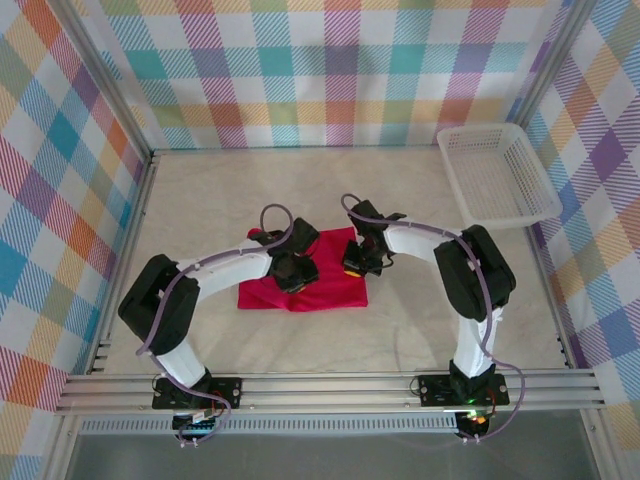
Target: Fold the inside-out t-shirt
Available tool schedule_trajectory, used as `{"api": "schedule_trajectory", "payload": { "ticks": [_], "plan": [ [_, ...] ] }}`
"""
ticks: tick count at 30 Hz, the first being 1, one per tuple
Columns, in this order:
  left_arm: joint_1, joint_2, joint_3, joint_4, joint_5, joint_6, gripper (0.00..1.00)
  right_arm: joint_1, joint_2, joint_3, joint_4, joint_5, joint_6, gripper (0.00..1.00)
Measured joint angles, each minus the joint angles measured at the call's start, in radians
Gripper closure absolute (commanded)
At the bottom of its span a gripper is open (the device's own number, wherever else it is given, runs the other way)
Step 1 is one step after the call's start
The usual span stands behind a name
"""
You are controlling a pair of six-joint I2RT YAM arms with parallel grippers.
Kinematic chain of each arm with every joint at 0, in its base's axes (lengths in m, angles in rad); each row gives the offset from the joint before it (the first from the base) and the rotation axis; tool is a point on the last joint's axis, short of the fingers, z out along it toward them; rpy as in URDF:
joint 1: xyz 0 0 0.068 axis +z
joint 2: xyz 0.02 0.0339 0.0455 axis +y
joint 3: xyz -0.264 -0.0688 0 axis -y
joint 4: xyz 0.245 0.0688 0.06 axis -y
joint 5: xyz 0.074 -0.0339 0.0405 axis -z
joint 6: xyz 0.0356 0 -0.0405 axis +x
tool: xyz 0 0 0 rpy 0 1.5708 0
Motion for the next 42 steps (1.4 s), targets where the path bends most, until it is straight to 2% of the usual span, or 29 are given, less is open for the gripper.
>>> {"api": "schedule_trajectory", "payload": {
  "ticks": [6, 11, 15, 17, 20, 26, 30, 33, 37, 39, 42],
  "plan": [
    [0.159, -0.037, -0.111, 0.007, 0.066, 0.037, 0.71, -0.008, -0.037, -0.069, 0.061, -0.01, -0.003, 1.0],
    [0.348, -0.141, -0.135, -0.083, 0.051, 0.126, 0.7, 0.0, -0.124, -0.177, 0.08, -0.006, 0.001, 1.0],
    [0.428, -0.227, -0.135, -0.169, 0.005, 0.171, 0.7, 0.0, -0.154, -0.185, 0.022, 0.013, -0.002, 0.92],
    [0.427, -0.266, -0.134, -0.196, -0.003, 0.179, 0.7, 0.0, -0.16, -0.164, -0.015, 0.013, -0.006, 0.86],
    [0.394, -0.299, -0.113, -0.219, -0.017, 0.175, 0.7, 0.0, -0.159, -0.093, -0.042, 0.002, -0.016, 0.83],
    [0.204, -0.288, -0.045, -0.189, -0.022, 0.117, 0.69, -0.002, -0.075, 0.112, -0.023, -0.018, -0.064, 0.85],
    [0.126, -0.174, -0.006, -0.138, 0.0, 0.098, 0.7, -0.01, 0.034, 0.142, -0.021, -0.012, -0.084, 0.87],
    [0.127, -0.039, 0.024, -0.121, -0.002, 0.103, 0.7, -0.015, 0.055, 0.057, -0.002, -0.021, -0.081, 0.87],
    [0.145, 0.099, 0.098, -0.146, -0.032, 0.143, 0.7, -0.002, -0.081, -0.131, 0.078, -0.032, -0.038, 0.86],
    [0.161, 0.159, 0.173, -0.161, -0.032, 0.178, 0.7, 0.047, -0.161, -0.22, 0.087, -0.023, 0.0, 0.84],
    [0.198, 0.249, 0.334, -0.195, -0.021, 0.24, 0.69, 0.165, -0.254, -0.291, 0.071, -0.005, 0.048, 0.76]
  ]
}}
